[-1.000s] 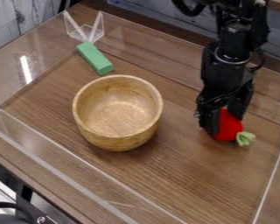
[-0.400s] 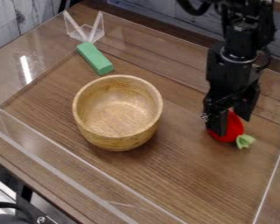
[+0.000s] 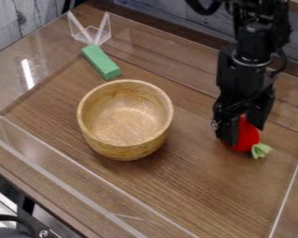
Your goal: Move the red object to the left side of the table
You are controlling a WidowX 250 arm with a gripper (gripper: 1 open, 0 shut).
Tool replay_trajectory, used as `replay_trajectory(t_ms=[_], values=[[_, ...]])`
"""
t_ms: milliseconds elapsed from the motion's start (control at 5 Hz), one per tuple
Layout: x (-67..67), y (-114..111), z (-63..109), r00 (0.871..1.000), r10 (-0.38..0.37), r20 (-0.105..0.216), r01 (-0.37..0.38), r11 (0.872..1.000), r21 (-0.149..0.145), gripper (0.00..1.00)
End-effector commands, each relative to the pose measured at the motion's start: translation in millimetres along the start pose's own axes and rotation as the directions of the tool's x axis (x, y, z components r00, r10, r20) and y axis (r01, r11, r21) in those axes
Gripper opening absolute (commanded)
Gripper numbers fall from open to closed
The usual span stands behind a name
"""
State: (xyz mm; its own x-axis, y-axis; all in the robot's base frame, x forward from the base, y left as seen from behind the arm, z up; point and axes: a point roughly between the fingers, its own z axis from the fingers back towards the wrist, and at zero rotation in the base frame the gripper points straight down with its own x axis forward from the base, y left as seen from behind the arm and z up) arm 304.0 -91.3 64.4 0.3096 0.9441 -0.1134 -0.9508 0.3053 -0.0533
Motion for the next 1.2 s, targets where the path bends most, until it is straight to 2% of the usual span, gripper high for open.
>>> replay_trajectory(t_ms=[0,200,400,600,800,1000], values=[[-5.2,-13,17.9,0.995,-0.095,-0.015,0.094,0.995,-0.042,1.0],[-7.2,-21,11.0,0.983,-0.182,-0.017,0.182,0.983,-0.033,1.0],[3.4,-15,14.4,0.982,-0.188,-0.015,0.188,0.982,-0.028,1.0],[11.5,-19,3.7,0.995,-0.101,-0.008,0.101,0.994,-0.035,1.0],[17.8,-22,-8.3,1.0,-0.023,0.002,0.023,0.999,-0.039,1.0],[24.2,-26,-11.2,1.0,-0.001,0.003,0.001,0.999,-0.039,1.0]])
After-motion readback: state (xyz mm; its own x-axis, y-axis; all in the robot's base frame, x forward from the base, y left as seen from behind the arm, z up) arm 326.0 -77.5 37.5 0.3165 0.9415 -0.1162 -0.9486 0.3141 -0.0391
